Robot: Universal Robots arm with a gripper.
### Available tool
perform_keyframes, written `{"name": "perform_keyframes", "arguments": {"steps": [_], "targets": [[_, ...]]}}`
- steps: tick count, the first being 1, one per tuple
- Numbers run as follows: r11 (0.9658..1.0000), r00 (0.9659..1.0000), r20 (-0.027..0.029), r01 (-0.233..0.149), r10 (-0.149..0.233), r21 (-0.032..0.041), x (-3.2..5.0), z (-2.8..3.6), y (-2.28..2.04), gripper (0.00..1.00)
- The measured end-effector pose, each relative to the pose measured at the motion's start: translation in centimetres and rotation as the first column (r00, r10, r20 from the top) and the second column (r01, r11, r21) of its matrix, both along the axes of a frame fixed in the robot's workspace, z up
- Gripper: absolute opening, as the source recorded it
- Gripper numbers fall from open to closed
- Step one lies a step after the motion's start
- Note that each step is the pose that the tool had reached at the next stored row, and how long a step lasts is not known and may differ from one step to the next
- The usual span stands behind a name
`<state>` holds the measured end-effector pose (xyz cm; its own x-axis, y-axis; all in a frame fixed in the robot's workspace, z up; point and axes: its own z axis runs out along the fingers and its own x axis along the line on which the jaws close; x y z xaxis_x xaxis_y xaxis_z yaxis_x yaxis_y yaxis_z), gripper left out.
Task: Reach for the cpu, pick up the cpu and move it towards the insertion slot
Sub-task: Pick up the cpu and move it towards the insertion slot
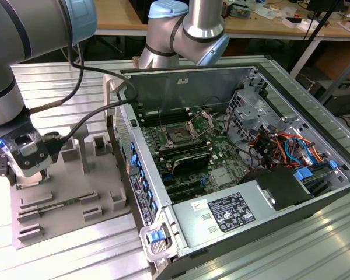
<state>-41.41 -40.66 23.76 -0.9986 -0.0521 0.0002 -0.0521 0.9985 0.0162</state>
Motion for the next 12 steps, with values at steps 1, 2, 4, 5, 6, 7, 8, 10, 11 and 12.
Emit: {"name": "perform_keyframes", "arguments": {"steps": [1,2,4,5,6,7,8,10,11,12], "targets": [[1.0,1.0,-0.0002,0.0,0.0,0.0002,0.0,0.06,0.0,0.54],[1.0,1.0,-0.0002,0.0,0.0,0.0006,0.0,0.1,0.0,0.54],[1.0,1.0,0.0,0.0,0.0,0.0014,0.0,0.17,0.0,0.54],[1.0,1.0,0.0,0.0,0.0,0.0021,0.0,0.25,0.0,0.54],[1.0,1.0,-0.0002,0.0,0.0,0.0023,0.0,0.31,0.0,0.54],[1.0,1.0,-0.0002,0.0,0.0,0.0025,0.0,0.36,0.0,0.54],[1.0,1.0,0.0,0.0,0.0,0.0031,0.0,0.45,0.0,0.54],[1.0,1.0,0.0,0.0,0.0,0.0036,0.0,0.54,0.0,0.54],[1.0,1.0,-0.0001,0.0,0.0,0.004,0.0,0.61,0.0,0.54],[1.0,1.0,-0.0001,0.0,0.0,0.0044,0.0,0.67,0.0,0.54]]}}
